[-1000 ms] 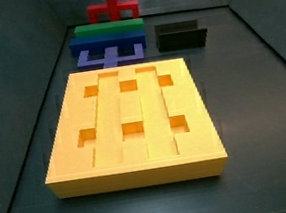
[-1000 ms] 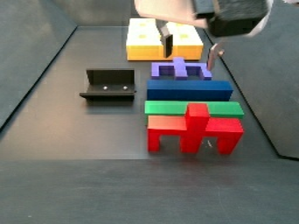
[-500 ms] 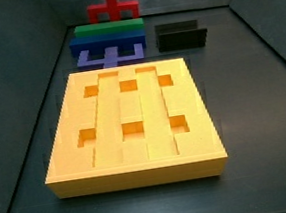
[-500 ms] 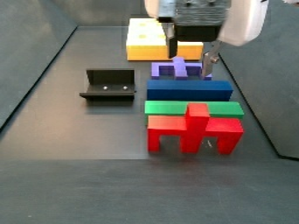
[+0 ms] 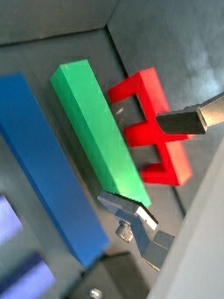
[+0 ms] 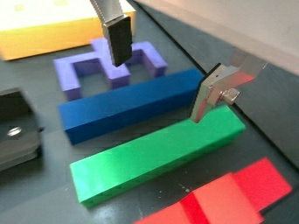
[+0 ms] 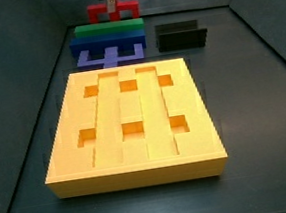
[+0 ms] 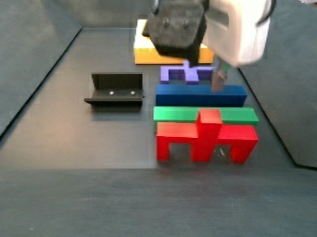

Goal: Pick up the green object. Move up. Move to above the board. Insert the green object.
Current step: Pick up the green object.

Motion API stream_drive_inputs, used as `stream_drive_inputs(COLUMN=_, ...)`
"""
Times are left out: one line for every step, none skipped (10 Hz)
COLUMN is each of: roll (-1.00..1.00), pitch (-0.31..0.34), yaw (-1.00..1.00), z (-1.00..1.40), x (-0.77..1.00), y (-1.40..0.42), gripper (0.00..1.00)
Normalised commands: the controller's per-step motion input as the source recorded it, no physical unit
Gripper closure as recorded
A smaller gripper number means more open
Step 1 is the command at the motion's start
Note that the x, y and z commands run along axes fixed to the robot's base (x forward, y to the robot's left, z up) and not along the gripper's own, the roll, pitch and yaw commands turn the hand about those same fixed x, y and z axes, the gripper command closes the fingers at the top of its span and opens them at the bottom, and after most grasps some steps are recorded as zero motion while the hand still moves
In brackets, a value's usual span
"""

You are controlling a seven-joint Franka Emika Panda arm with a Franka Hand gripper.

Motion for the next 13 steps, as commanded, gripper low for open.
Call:
stream_drive_inputs(roll=0.09, pitch=0.0, yaw=-0.51, z=-0.39, x=-0.51, y=0.2, gripper=0.0)
stream_drive_inputs(roll=0.07, pitch=0.0, yaw=-0.36, z=-0.43, x=-0.35, y=0.26, gripper=0.0)
stream_drive_inputs(roll=0.05, pitch=0.0, yaw=-0.24, z=-0.43, x=-0.17, y=0.29, gripper=0.0)
stream_drive_inputs(roll=0.0, pitch=0.0, yaw=-0.13, z=-0.35, x=0.0, y=0.23, gripper=0.0)
stream_drive_inputs(roll=0.0, pitch=0.02, yaw=-0.07, z=-0.29, x=0.11, y=0.19, gripper=0.0)
stream_drive_inputs(roll=0.0, pitch=0.021, yaw=-0.14, z=-0.24, x=0.09, y=0.14, gripper=0.0)
stream_drive_inputs(roll=0.0, pitch=0.014, yaw=-0.24, z=-0.2, x=0.01, y=0.11, gripper=0.0)
stream_drive_inputs(roll=0.0, pitch=0.013, yaw=-0.45, z=-0.15, x=0.0, y=0.09, gripper=0.0)
stream_drive_inputs(roll=-0.01, pitch=0.0, yaw=-0.5, z=-0.08, x=-0.01, y=0.09, gripper=0.0)
stream_drive_inputs(roll=0.0, pitch=0.0, yaw=-0.5, z=-0.04, x=-0.04, y=0.04, gripper=0.0)
stream_drive_inputs(roll=0.0, pitch=0.0, yaw=-0.46, z=-0.05, x=-0.04, y=0.0, gripper=0.0)
stream_drive_inputs(roll=0.04, pitch=0.0, yaw=-0.25, z=-0.1, x=0.0, y=-0.04, gripper=0.0)
stream_drive_inputs(roll=0.03, pitch=0.0, yaw=-0.21, z=-0.17, x=0.0, y=0.0, gripper=0.0)
